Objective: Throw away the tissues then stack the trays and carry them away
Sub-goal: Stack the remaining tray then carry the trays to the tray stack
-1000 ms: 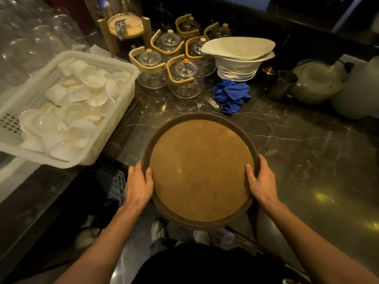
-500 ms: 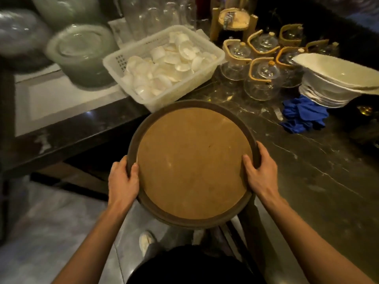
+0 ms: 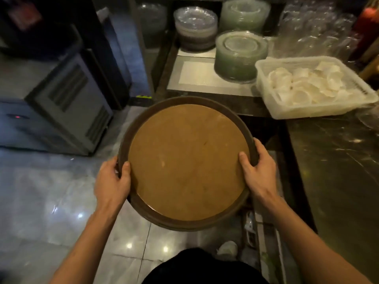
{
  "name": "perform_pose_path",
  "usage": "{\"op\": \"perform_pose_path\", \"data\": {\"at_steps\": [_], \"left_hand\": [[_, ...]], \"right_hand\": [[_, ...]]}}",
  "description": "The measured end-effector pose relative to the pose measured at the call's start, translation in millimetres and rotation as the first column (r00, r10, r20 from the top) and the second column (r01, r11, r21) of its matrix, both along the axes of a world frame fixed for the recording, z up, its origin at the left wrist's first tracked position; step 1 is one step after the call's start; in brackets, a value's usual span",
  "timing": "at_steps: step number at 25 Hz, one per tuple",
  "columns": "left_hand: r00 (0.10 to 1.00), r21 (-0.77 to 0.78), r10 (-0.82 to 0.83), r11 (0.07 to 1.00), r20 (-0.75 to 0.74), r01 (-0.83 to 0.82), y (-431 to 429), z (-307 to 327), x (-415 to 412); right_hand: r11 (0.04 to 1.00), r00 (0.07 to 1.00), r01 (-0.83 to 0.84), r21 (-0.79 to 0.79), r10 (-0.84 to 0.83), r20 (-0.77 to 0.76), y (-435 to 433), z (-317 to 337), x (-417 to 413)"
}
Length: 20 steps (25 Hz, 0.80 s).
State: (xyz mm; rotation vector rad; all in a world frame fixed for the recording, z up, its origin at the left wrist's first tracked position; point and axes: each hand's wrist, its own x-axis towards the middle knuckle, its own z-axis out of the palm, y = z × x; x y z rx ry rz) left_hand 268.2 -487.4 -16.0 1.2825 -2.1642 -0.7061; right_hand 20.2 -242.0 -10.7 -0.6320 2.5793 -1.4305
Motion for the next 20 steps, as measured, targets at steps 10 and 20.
{"op": "perform_pose_path", "data": {"at_steps": [10,20], "left_hand": [[0.930,0.108,0.335,0.941,-0.150,-0.322,-101.8,9.8,196.7],[0.872,0.106,0.455,0.890,-0.179,-0.443,-244.2,16.4,160.4]], "right_hand": [[0.926,0.926,-0.377,-0.007,0.377,-0.023,-207.3,6.1,127.0],[0.899,0.899,-0.434,-0.065,0.437,0.036,-388.1,1.5,74.6]]}}
